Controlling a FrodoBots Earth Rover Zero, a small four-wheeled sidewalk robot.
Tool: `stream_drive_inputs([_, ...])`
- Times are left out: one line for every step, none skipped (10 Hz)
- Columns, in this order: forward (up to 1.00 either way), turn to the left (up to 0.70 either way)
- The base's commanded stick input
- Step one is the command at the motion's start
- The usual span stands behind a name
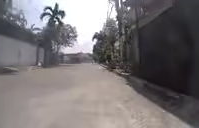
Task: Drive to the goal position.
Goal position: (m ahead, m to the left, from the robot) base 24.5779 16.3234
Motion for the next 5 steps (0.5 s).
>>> stream_drive_inputs([1.00, 0.00])
stream_drive_inputs([1.00, 0.00])
stream_drive_inputs([1.00, 0.00])
stream_drive_inputs([1.00, 0.00])
stream_drive_inputs([1.00, 0.00])
